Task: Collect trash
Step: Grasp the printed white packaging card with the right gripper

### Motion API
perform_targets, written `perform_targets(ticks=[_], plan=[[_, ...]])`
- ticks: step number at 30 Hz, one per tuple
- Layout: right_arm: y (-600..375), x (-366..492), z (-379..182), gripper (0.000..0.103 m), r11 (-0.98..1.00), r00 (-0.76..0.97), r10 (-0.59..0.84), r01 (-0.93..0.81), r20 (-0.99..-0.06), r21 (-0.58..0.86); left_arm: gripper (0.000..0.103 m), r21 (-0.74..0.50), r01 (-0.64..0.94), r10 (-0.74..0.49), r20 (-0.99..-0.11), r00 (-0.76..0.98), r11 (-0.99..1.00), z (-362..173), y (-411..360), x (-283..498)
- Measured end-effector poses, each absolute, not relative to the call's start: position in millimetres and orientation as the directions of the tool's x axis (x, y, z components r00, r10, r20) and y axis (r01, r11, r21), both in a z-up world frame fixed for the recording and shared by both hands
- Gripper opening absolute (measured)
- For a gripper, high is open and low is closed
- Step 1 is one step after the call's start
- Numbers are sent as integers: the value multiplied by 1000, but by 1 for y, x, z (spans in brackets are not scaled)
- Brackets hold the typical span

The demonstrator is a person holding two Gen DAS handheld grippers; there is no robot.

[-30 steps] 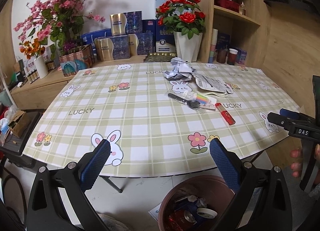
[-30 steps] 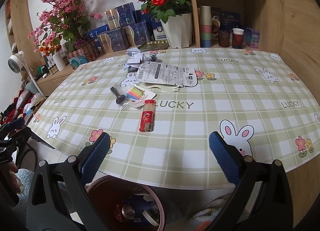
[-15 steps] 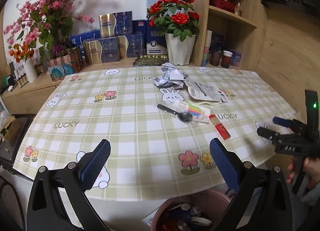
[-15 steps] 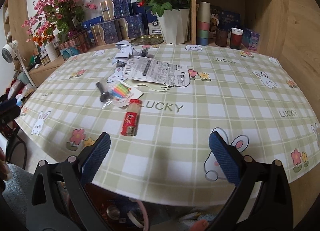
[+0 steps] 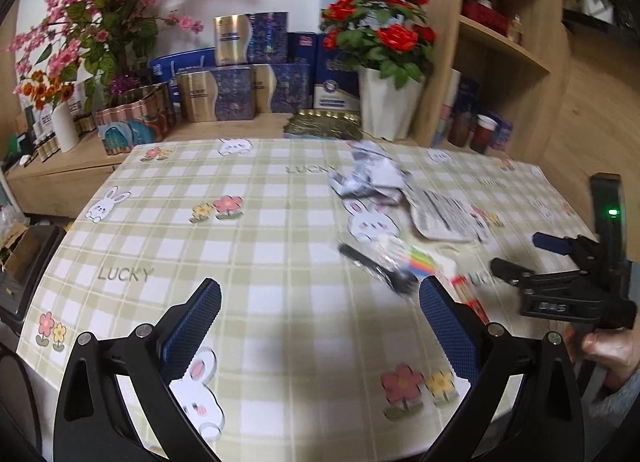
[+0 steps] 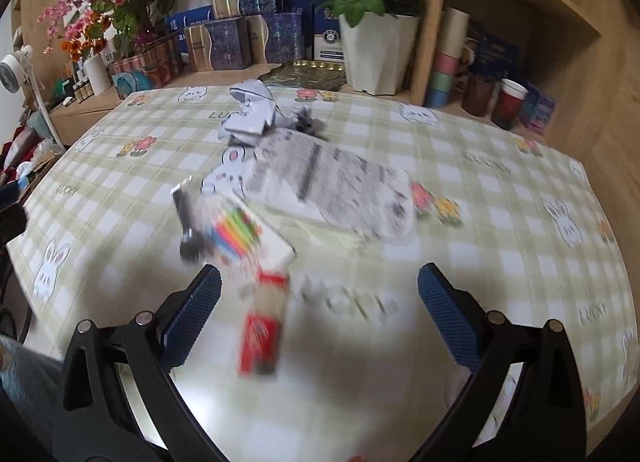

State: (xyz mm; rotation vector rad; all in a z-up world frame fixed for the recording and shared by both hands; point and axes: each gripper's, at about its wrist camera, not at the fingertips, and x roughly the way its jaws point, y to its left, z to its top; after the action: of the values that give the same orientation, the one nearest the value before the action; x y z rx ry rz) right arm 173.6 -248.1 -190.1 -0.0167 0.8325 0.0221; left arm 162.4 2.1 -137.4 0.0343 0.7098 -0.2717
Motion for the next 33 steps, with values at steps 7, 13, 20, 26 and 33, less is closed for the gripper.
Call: perform_targets(ticks=[7,13,20,26,33], plan=[[-206,269,-205,97,995,617,-81,1,-783,-102,97,-89,204,-212,-648,731,975,-138,25,193],[-190,322,-231,96,975,523,-213,55,-825,-216,97,-104,181,-204,-658,725,978,-146,42,209],[-212,315,-226,54,988,491,-155,53,-858,-148,97,-116,189,-218,-659,720,975,-148,47,217],[-251,277,-184,30,999,550,-29,38,-834,-10,97,-138,217,-254,-652,715,966,-145,35,214],[-310,230,-150,20,987,617,46,94,-785,132,97,-136,265,-288,-648,705,955,-136,14,205]])
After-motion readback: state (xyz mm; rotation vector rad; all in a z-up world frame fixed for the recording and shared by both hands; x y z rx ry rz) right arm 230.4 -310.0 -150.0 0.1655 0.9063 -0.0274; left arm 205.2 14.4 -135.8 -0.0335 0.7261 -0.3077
